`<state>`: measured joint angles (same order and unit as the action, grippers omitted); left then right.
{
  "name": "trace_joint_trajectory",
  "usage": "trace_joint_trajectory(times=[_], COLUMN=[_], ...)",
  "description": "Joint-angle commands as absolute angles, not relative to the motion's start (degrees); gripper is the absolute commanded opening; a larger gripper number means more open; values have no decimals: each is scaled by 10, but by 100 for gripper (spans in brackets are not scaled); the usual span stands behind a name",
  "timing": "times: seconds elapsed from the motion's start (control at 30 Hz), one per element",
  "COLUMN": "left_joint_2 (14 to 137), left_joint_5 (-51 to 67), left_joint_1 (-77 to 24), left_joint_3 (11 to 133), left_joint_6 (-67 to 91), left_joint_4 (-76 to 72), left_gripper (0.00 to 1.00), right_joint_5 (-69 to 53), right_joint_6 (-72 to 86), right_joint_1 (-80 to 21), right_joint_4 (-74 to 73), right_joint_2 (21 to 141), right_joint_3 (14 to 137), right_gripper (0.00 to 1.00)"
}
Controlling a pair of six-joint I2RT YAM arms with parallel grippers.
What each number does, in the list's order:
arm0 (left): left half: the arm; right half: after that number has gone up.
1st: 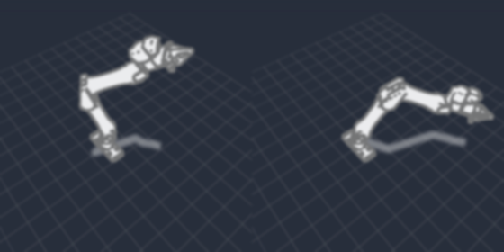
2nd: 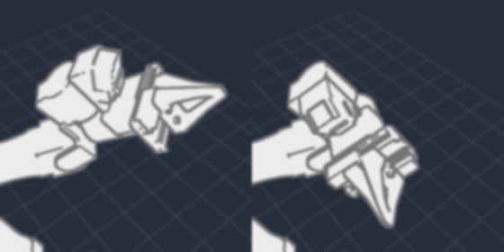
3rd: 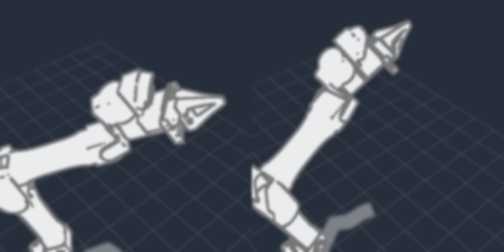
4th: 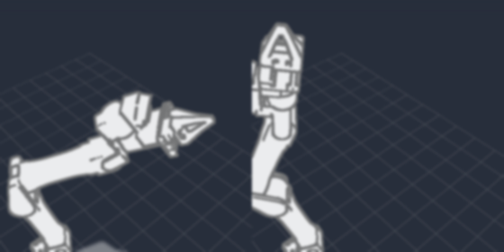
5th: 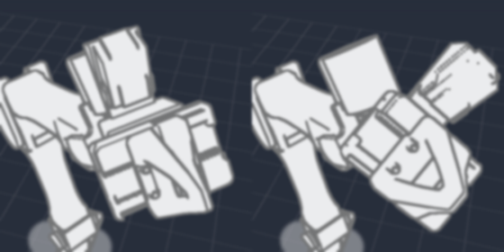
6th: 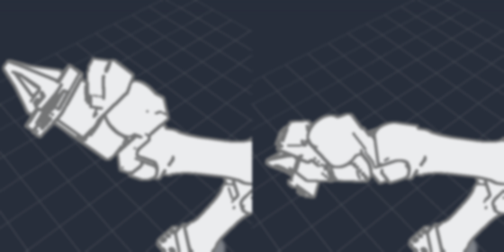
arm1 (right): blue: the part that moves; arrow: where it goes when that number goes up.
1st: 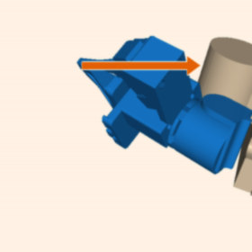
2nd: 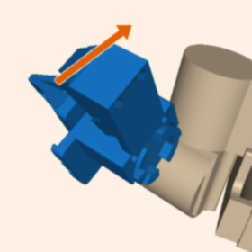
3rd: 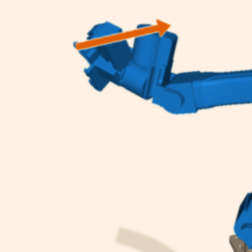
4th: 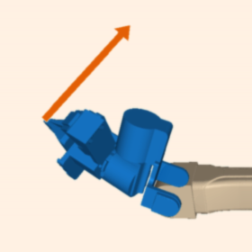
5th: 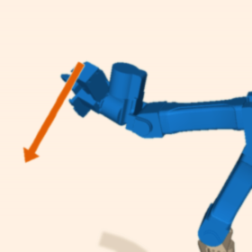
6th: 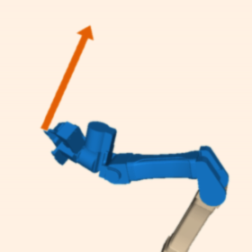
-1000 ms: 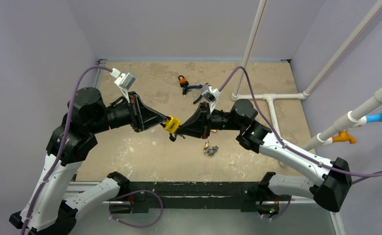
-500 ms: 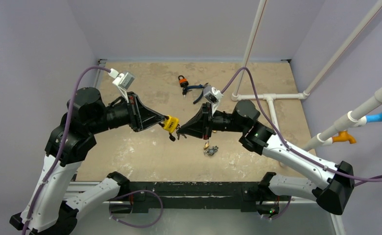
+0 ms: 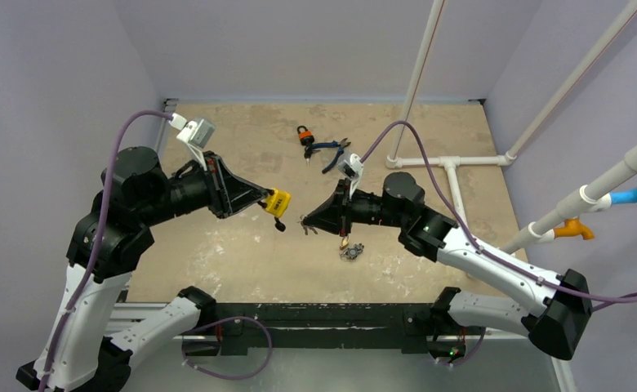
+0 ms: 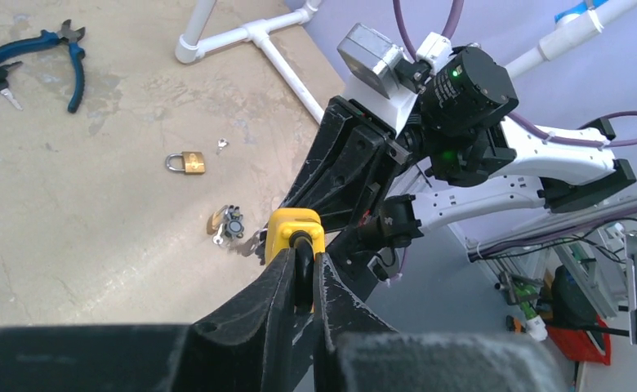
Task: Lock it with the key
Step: Lock the lock, then place the lock at the center of the board, then place the key at the center of the board.
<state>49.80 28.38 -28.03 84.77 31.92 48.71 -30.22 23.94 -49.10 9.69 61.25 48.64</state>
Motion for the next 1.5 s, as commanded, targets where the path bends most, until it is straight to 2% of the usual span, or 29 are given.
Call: trace_joint_trajectory(times=[0.0, 0.3, 0.47, 0.67, 0.9, 1.03, 1.1, 1.13, 1.23, 1.37, 1.47], left_joint_2=[501, 550, 605, 703, 808, 834, 832, 828, 799, 745, 711], left_joint_5=[219, 168, 159, 175, 192, 184, 170, 160, 119, 58, 36], left_joint_1=[-275, -276, -275, -276, -275, -273, -272, -271, -265, -257, -253], left_joint_3=[843, 602, 514, 472, 472, 473, 476, 480, 497, 542, 587], left_joint_6=[294, 344, 384, 413, 426, 434, 435, 433, 422, 378, 338], left_joint_4=[486, 396, 312, 222, 184, 182, 194, 204, 252, 329, 383], left_gripper=[0, 0, 0, 0, 0, 21, 37, 42, 50, 65, 72], right_joint_5=[-239, -149, -114, -66, -16, -14, -16, -17, -15, -14, -17], right_joint_6=[235, 281, 314, 330, 322, 320, 321, 321, 321, 321, 322], right_joint_1=[-491, -506, -511, -517, -518, -518, -518, -518, -518, -518, -519], right_joint_4=[67, 45, 49, 38, 2, 3, 5, 7, 7, 4, 4], right_joint_2=[638, 742, 808, 871, 919, 930, 936, 939, 948, 960, 971], right_joint_3=[489, 488, 494, 524, 558, 564, 566, 567, 576, 588, 596], right_gripper=[0, 0, 0, 0, 0, 0, 0, 0, 0, 0, 0])
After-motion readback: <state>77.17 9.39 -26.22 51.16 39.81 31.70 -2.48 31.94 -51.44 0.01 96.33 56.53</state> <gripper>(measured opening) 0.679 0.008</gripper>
